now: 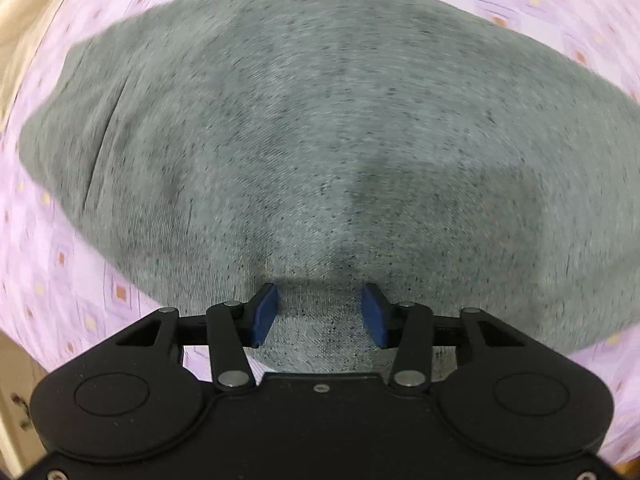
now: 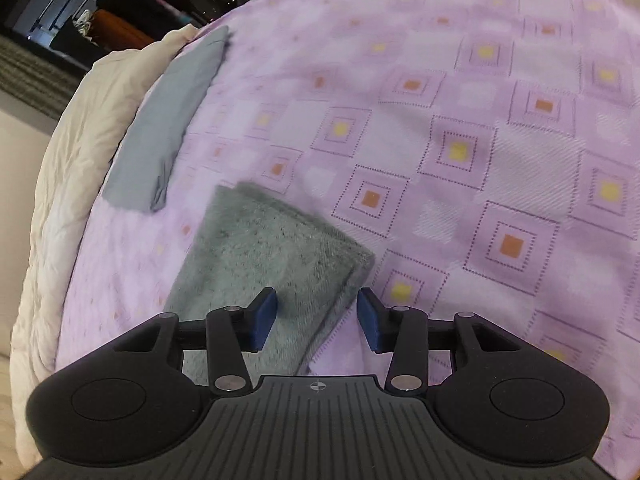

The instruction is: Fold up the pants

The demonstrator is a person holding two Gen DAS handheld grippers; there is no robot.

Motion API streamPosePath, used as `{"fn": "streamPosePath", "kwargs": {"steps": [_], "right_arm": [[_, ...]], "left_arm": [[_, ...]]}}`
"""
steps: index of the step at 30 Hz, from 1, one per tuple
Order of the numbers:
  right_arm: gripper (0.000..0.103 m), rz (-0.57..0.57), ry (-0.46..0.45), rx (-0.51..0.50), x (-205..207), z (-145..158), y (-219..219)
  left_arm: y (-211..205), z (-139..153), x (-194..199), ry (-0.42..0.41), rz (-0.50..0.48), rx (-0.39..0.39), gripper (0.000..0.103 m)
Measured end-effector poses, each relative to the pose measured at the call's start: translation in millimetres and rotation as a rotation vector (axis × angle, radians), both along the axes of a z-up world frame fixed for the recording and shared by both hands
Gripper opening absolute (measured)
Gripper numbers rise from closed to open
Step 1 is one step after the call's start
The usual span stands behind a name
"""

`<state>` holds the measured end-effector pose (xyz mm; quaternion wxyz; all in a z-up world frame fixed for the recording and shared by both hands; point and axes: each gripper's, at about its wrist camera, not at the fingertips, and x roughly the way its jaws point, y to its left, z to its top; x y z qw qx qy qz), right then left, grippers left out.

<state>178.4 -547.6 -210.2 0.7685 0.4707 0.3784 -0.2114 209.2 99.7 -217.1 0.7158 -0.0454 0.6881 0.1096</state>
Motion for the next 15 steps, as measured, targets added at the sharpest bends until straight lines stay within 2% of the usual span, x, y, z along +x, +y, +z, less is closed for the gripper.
{"fn": "streamPosePath", "kwargs": {"steps": [2,3,5,6,8,9,11,13,15], "right_arm": [[0.044,0.012,-0.017,0.02,4,-1,-2],[0.038,0.027,-0.008,0.036,7,-1,-3],[0.014,0.093,0.014,0.032,17,8,-4],[0.013,0.184,0.011,-0.038,25,20,-1],[0.013,0.44,0.066,-0.345,47,55,13],[0.012,0.524,0.073,-0.413,55,61,16],[0.012,0.598,0.148,-0.425,73,54,15],[0.013,0.604,0.261,-0.403,86,33,18],[0.018,0.574,0.281,-0.412,85,23,22]], "left_arm": [[6,-1,-3,-0.002,0.03,-0.006,0.054],[7,-1,-4,-0.004,0.037,-0.002,0.054],[10,1,-9,-0.009,0.031,0.008,0.054],[10,0,-10,-0.01,0.02,0.016,0.054],[-1,0,-11,-0.006,-0.007,0.028,0.056],[-6,-5,-9,-0.003,-0.021,0.03,0.057],[-8,-8,-5,0.003,-0.048,0.032,0.058],[-13,-14,9,0.011,-0.069,0.034,0.059],[-11,-15,12,0.012,-0.069,0.031,0.059]]}}
